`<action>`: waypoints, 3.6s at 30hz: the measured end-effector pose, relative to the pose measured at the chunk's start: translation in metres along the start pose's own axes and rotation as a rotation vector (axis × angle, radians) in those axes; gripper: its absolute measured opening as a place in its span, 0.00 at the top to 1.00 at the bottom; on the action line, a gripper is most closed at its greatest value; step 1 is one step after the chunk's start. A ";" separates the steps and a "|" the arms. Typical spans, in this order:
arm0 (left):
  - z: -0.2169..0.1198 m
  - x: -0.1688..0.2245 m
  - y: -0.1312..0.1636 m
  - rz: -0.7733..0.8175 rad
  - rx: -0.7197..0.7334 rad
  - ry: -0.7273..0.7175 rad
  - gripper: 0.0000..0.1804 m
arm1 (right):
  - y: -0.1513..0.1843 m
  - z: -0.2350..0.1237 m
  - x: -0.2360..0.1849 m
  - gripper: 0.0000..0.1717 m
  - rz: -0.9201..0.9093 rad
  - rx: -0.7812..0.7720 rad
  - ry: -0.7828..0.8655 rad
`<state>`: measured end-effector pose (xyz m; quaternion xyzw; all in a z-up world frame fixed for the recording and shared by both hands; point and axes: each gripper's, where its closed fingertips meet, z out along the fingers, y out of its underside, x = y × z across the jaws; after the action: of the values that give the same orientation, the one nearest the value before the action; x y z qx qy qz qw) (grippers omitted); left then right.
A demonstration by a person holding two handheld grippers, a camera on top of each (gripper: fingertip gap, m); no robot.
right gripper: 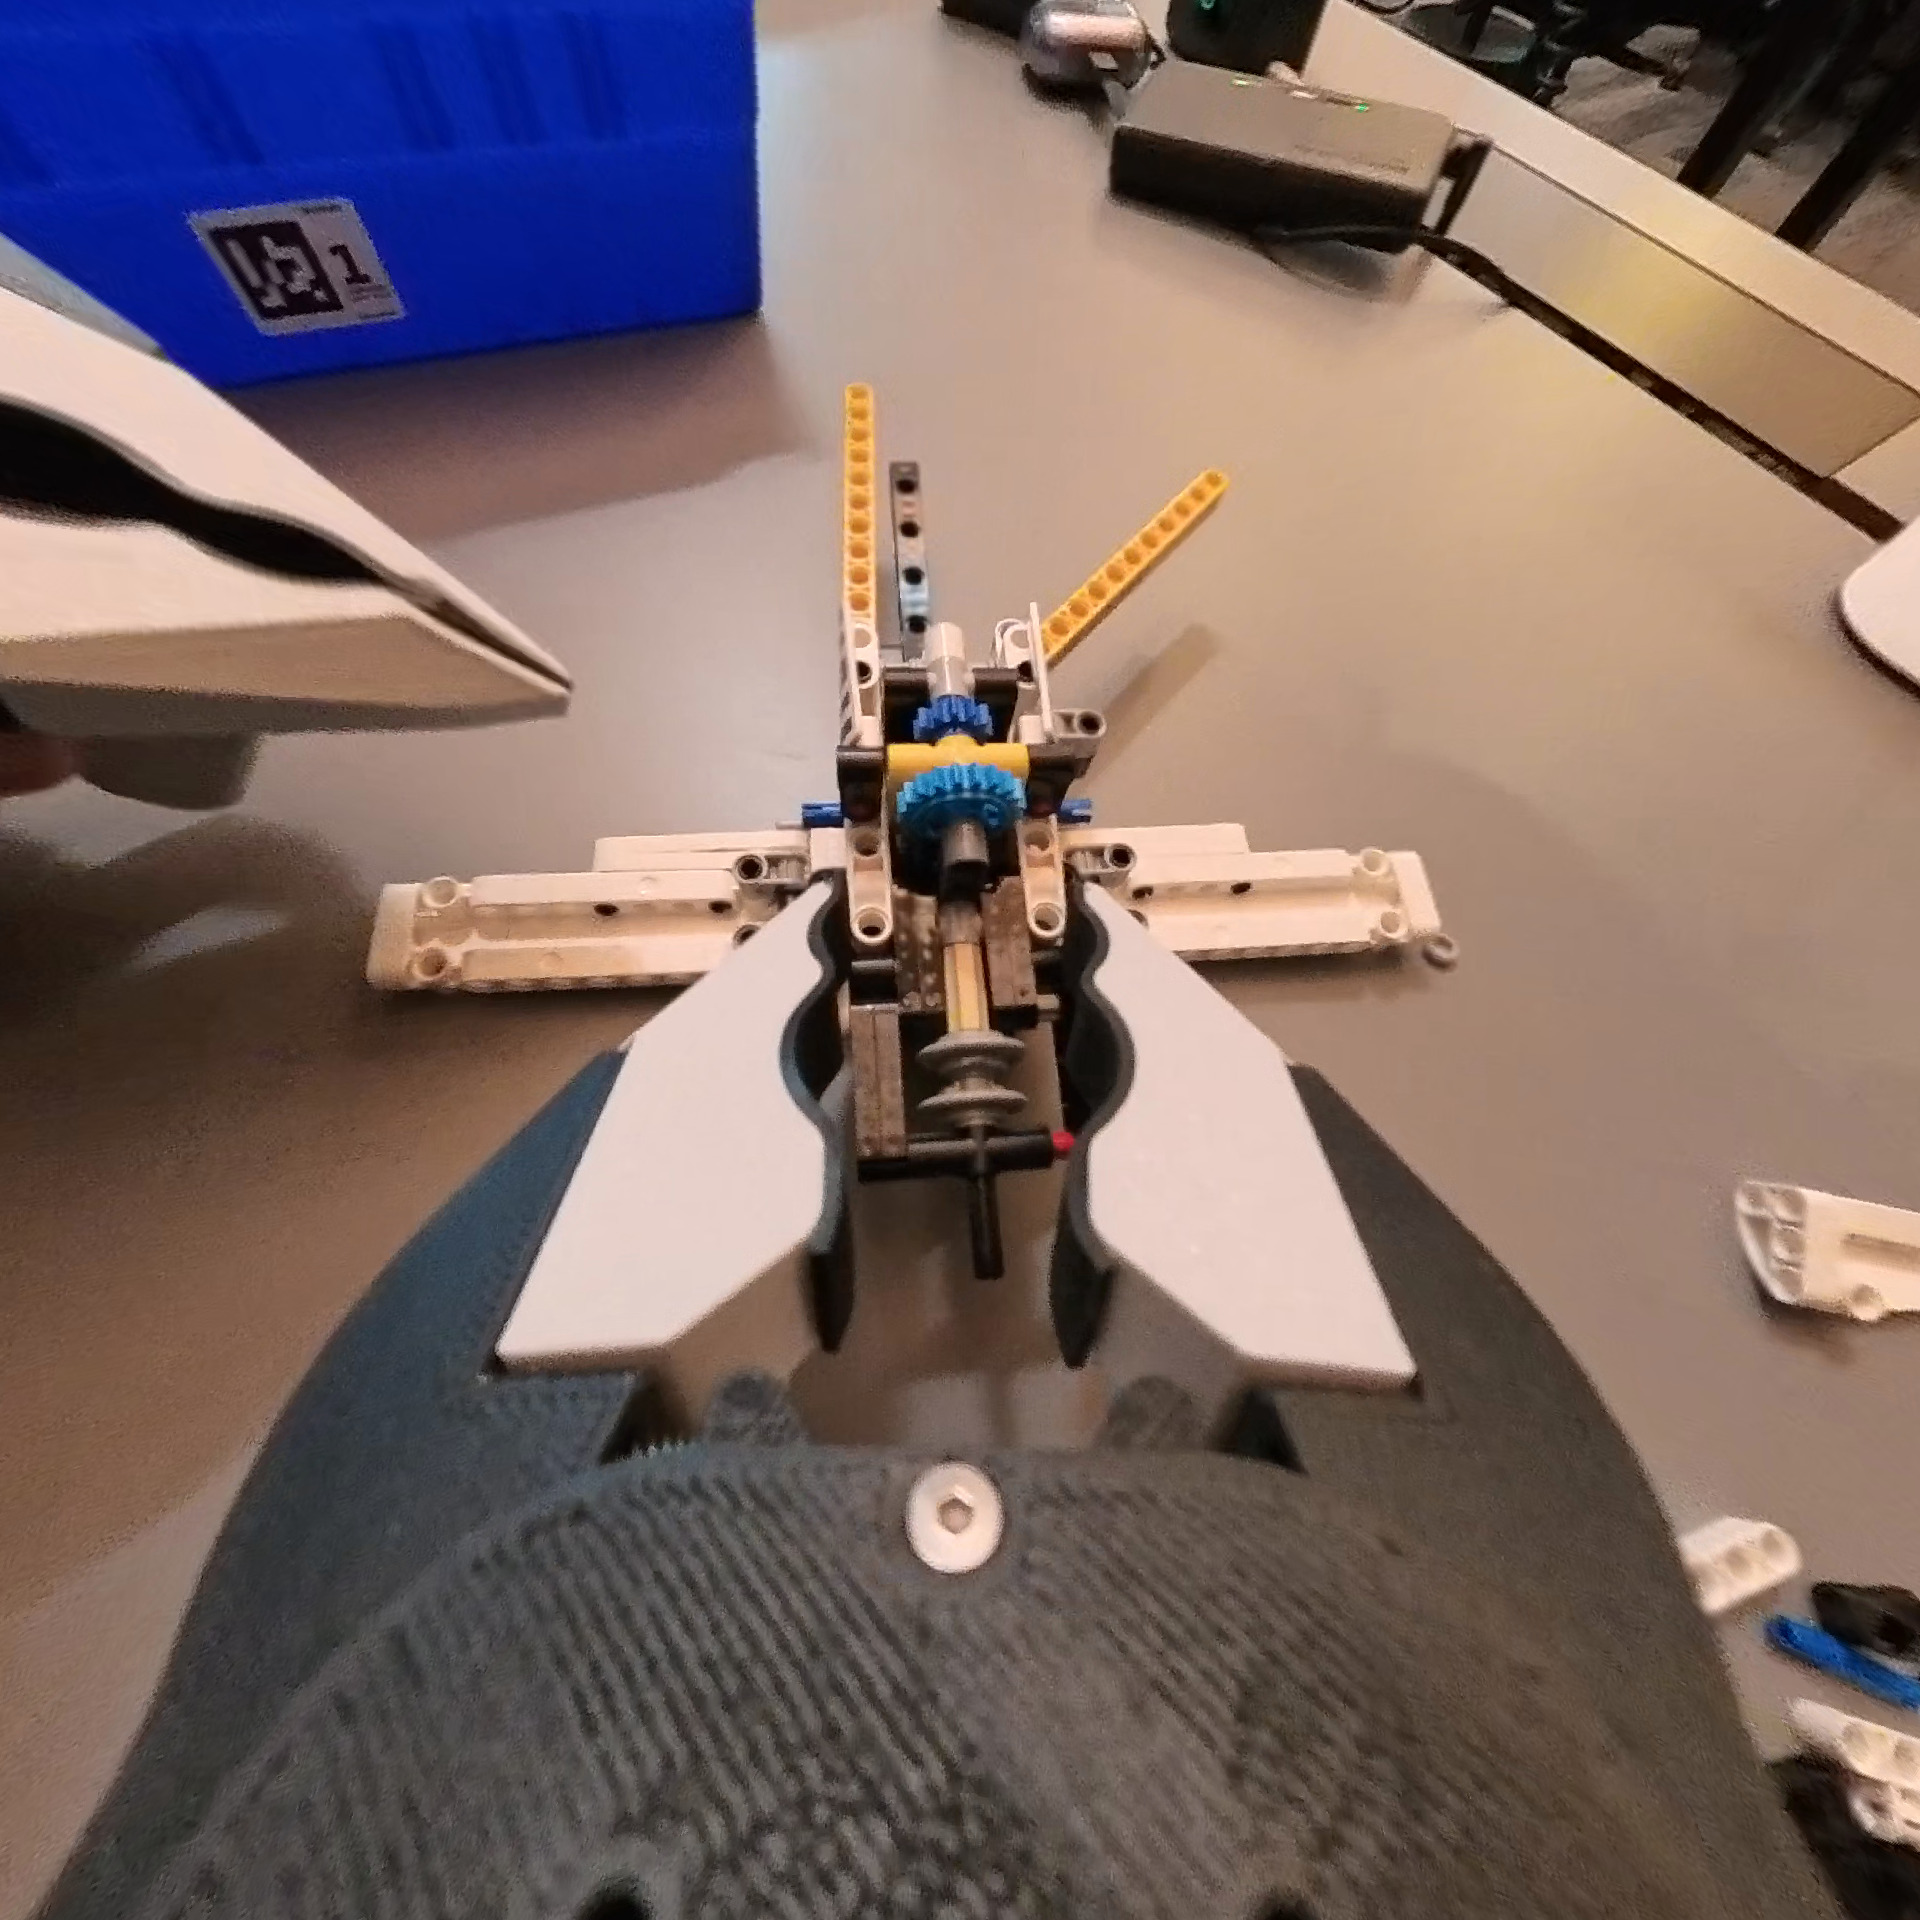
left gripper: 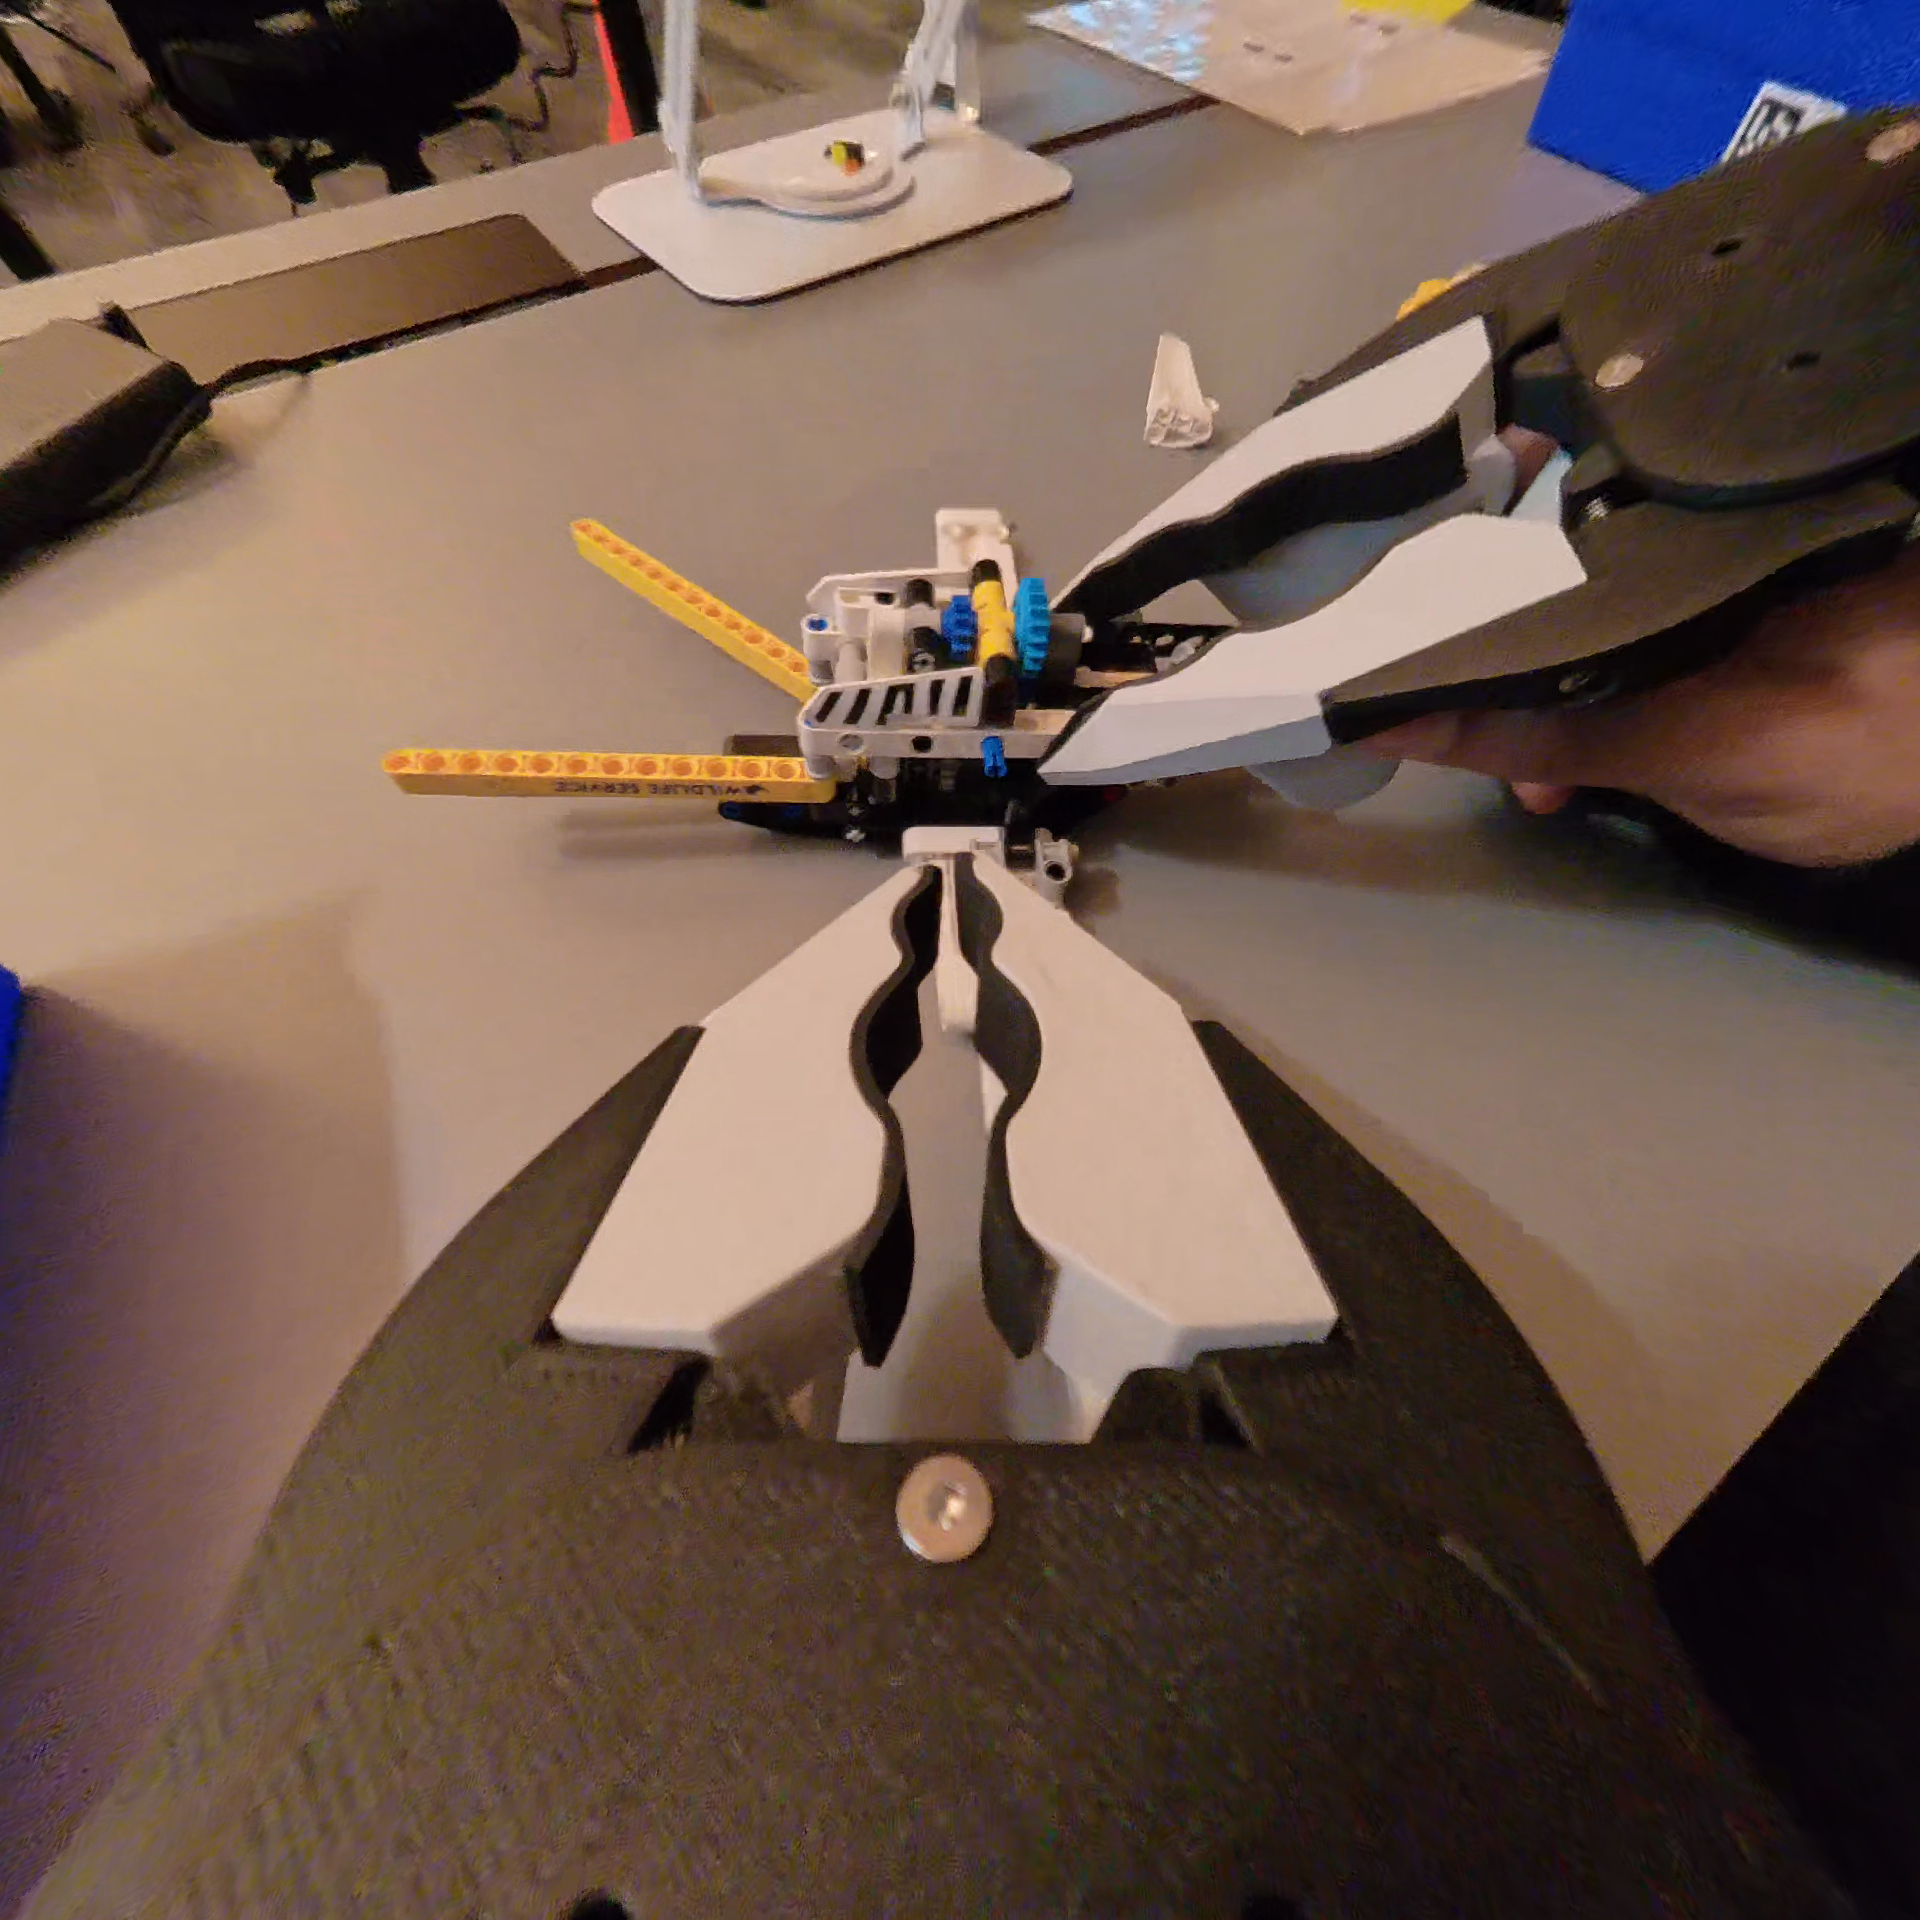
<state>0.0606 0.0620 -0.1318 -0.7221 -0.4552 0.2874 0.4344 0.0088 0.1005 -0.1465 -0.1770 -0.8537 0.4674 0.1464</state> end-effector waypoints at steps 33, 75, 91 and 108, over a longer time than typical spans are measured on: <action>0.019 0.017 0.018 0.134 -0.289 0.052 0.99 | -0.004 -0.007 -0.039 0.77 -0.117 0.061 -0.150; -0.005 0.022 -0.003 -0.072 -0.043 0.043 1.00 | 0.006 -0.028 0.019 0.88 0.082 0.065 -0.041; -0.002 0.019 -0.006 -0.090 -0.015 0.057 0.86 | -0.005 -0.053 -0.013 0.91 0.065 0.207 -0.152; 0.003 0.014 -0.008 -0.143 0.070 0.028 0.77 | 0.009 -0.030 -0.054 0.74 0.073 0.058 -0.301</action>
<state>0.0608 0.0775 -0.1262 -0.6760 -0.4894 0.2613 0.4851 0.0709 0.1043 -0.1431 -0.1313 -0.8450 0.5183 0.0047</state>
